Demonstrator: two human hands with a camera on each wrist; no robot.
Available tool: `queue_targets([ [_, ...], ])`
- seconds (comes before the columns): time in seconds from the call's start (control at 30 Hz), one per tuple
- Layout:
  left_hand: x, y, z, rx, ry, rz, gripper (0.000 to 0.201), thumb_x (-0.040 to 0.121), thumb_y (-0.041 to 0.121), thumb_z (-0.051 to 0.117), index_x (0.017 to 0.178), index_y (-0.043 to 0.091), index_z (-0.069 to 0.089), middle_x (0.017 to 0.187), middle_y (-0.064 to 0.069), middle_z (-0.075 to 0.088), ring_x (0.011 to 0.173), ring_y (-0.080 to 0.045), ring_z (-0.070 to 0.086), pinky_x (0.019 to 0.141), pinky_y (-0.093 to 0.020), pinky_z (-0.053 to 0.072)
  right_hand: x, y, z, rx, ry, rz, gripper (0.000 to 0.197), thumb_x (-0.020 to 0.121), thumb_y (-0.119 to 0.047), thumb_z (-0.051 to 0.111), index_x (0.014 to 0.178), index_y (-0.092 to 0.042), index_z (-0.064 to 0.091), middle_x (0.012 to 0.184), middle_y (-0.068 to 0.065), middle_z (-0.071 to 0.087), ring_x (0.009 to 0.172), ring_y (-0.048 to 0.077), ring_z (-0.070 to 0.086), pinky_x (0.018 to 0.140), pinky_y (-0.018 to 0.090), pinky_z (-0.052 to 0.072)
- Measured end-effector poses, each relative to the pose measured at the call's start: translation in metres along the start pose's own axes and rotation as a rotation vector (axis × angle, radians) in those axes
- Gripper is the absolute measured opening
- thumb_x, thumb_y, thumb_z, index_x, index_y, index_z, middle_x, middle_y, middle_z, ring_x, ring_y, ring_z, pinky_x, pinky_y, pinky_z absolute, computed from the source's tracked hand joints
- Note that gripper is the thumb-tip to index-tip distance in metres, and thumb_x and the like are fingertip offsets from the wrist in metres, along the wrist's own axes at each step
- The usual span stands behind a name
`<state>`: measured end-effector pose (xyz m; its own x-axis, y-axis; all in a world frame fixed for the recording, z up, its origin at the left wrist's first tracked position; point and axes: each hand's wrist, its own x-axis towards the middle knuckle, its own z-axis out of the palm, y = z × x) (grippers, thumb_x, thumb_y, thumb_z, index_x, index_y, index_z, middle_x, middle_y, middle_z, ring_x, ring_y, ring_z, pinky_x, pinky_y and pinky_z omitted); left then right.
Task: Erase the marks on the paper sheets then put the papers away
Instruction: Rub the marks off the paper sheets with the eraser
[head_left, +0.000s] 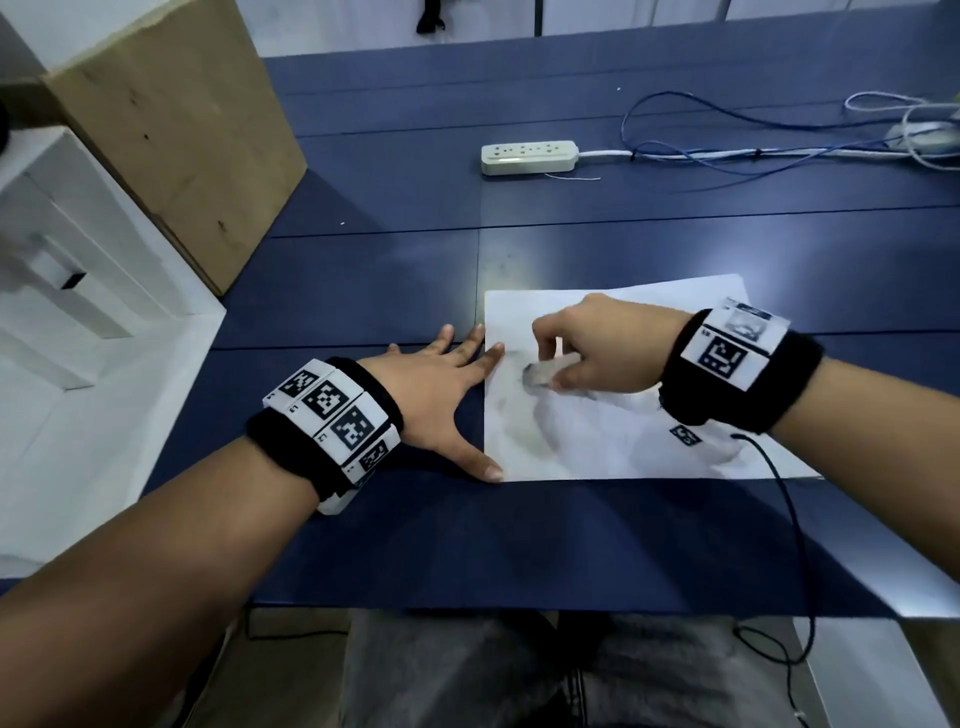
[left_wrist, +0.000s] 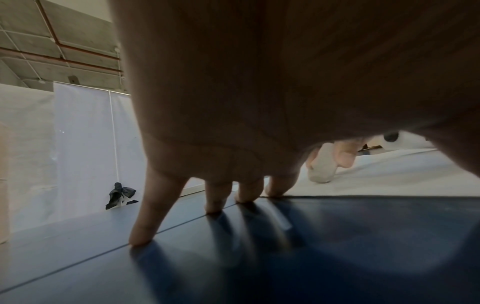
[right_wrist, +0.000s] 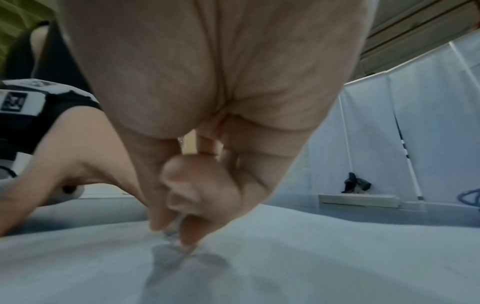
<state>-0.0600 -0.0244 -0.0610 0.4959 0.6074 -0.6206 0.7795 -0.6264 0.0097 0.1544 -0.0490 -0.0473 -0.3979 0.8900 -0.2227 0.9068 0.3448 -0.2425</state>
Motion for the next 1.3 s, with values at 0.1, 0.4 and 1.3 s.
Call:
queue_targets([
  [0.1,0.000,-0.001,0.001,-0.002,0.013,0.003,0.142,0.050,0.095,0.056,0.151,0.035,-0.022,0.157,0.012,-0.032,0.148,-0.021,-0.022,0.111,-0.072,0.011,-0.013,-0.009,0.006,0.064,-0.168,-0.150,0.017,0.083,-0.029,0.072,0.095,-0.025,0.062,0.072,-0.007,0.061,0.070,0.014,0.053,0.067,0.029,0.045],
  [0.4,0.001,-0.002,0.003,-0.005,0.014,0.008,0.141,0.051,0.095,0.057,0.151,0.035,-0.023,0.157,0.011,-0.032,0.148,-0.022,-0.023,0.111,-0.073,0.010,0.000,0.004,-0.002,0.026,-0.007,0.022,0.020,0.086,-0.032,0.068,0.102,-0.022,0.061,0.071,-0.012,0.054,0.079,0.019,0.057,0.073,0.034,0.048],
  [1.3,0.000,-0.001,0.002,-0.004,0.012,0.004,0.141,0.051,0.094,0.058,0.151,0.035,-0.022,0.157,0.012,-0.031,0.148,-0.022,-0.022,0.111,-0.073,0.011,0.000,0.011,-0.002,0.027,0.006,0.026,0.020,0.086,-0.033,0.068,0.102,-0.023,0.060,0.069,-0.016,0.051,0.076,0.017,0.055,0.070,0.031,0.044],
])
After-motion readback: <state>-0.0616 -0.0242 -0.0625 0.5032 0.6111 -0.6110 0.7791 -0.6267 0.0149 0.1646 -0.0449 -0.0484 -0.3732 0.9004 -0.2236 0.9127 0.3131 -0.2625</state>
